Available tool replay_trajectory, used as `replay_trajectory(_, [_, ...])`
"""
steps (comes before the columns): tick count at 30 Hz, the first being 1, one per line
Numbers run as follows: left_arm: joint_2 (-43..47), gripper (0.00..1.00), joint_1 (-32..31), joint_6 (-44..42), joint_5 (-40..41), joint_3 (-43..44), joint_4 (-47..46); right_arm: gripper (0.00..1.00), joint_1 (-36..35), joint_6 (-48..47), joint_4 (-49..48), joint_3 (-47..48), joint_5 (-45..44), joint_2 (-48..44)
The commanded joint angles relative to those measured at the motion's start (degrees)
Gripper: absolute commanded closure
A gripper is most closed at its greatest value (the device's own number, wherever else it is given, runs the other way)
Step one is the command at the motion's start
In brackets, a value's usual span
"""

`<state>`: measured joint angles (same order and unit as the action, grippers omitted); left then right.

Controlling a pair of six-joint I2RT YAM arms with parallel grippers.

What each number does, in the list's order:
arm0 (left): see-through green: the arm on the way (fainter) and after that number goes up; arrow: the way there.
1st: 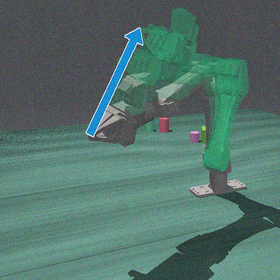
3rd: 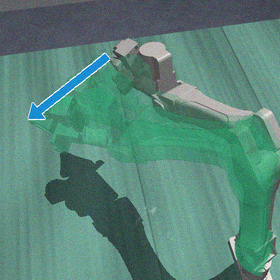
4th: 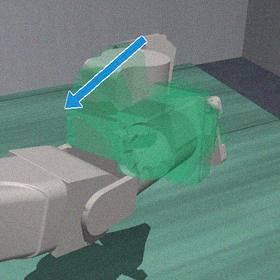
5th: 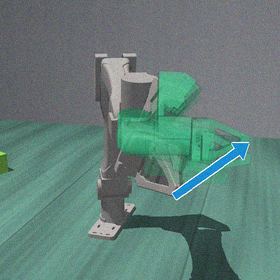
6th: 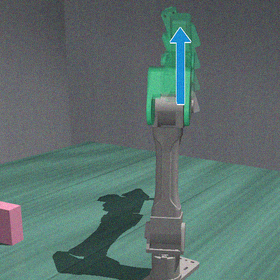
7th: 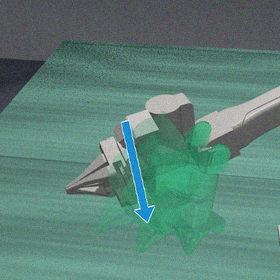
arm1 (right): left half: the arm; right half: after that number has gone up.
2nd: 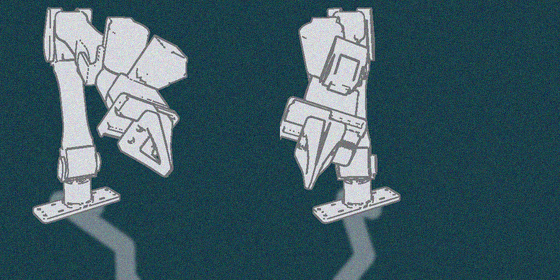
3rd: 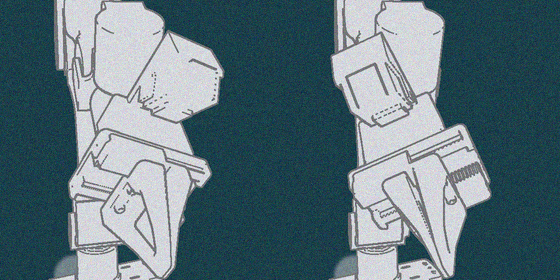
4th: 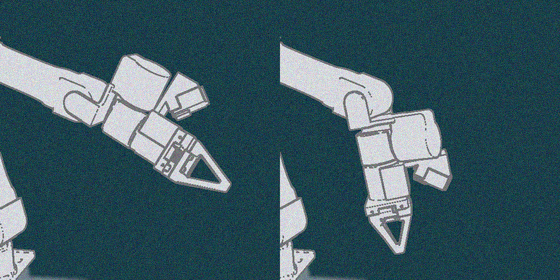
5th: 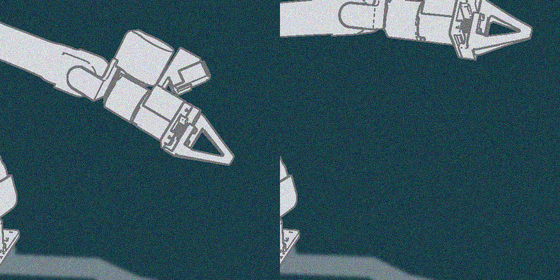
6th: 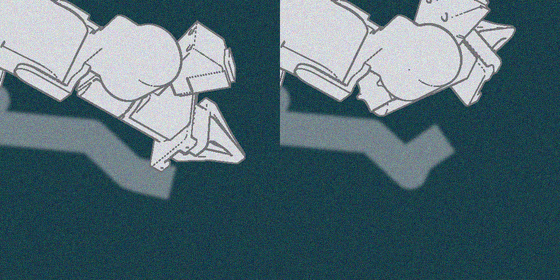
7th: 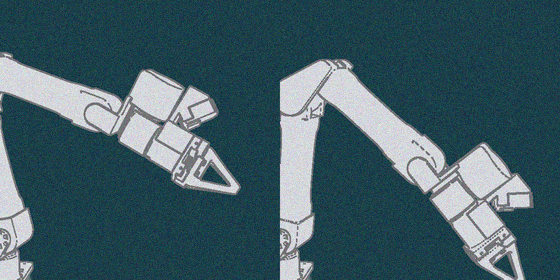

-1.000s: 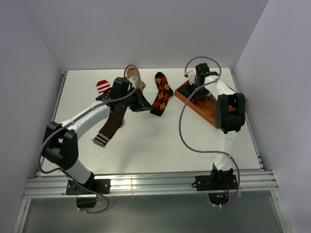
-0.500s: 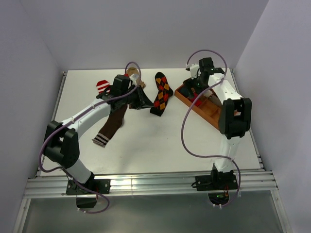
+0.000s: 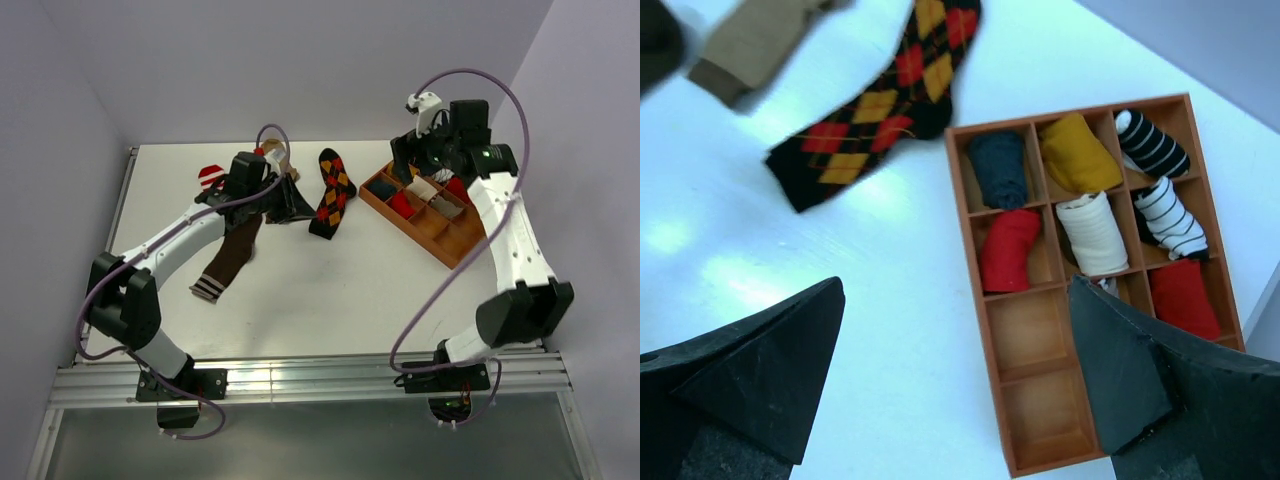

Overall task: Roll the socks
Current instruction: Reset both arms

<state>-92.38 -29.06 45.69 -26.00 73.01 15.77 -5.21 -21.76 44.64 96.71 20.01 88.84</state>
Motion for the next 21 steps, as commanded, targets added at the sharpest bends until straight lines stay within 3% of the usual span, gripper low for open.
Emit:
replay_trajectory(1, [4.9,0.69,0.2,-2.4,1.4,0.6,-0.8,0.0,0.3,1.9,-0.6,-3.7,4.2,-6.6])
replay_trajectory(12, [9.8,0.65,0.1,-4.5,3.4,-1.9,-0.1,0.0,0.3,3.8,-4.9,-14.5,6.4,-21.5])
replay_trajectory(21, [11.3,0.65,0.1,-4.5,3.6,-1.8,0.2,0.0,0.3,4.4,-5.1,-15.1,6.4,-22.0])
